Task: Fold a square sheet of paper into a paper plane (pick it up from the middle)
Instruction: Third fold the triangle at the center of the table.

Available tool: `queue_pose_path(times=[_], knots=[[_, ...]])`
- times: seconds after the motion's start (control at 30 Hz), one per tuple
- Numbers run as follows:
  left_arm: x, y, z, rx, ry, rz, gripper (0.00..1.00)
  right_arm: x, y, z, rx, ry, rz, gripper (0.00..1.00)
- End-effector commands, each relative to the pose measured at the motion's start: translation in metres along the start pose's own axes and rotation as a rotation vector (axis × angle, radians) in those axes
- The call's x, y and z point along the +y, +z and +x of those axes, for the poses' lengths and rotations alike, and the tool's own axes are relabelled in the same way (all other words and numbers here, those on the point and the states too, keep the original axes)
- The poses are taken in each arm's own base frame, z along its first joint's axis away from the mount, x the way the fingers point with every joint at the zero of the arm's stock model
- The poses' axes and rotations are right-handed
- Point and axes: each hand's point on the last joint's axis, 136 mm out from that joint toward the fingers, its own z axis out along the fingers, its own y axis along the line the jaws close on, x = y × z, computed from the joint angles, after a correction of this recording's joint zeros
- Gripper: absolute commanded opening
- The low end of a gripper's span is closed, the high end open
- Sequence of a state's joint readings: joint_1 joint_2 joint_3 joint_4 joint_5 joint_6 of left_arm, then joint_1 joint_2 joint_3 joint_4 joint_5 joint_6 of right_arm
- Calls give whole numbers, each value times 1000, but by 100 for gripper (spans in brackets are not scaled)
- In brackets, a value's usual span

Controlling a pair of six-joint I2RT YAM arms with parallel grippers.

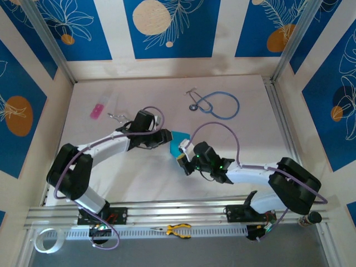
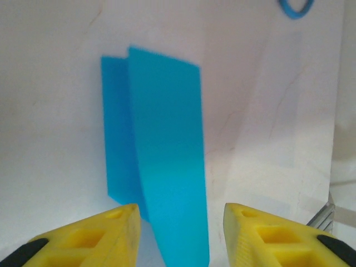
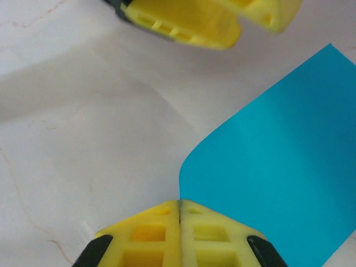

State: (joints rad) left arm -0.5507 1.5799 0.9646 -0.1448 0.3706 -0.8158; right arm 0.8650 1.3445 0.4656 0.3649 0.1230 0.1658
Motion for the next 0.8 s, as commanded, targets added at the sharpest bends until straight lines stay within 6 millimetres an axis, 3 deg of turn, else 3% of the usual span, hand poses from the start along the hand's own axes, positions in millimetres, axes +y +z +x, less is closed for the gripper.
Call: queue_pose_path(times=[0.0, 0.17, 0.3, 0.77], knots=[[-19, 3, -13, 34, 77, 52, 40, 15, -6, 10, 36, 75, -139, 3], [-39, 18, -26, 79, 128, 107, 37, 11, -6, 12, 37, 122, -159, 4], [-38, 41, -25, 173, 145, 107, 32, 9, -3, 15, 49, 129, -152, 4], [13, 98, 2, 354, 147, -56, 23, 13, 14, 16, 82, 131, -140, 4]])
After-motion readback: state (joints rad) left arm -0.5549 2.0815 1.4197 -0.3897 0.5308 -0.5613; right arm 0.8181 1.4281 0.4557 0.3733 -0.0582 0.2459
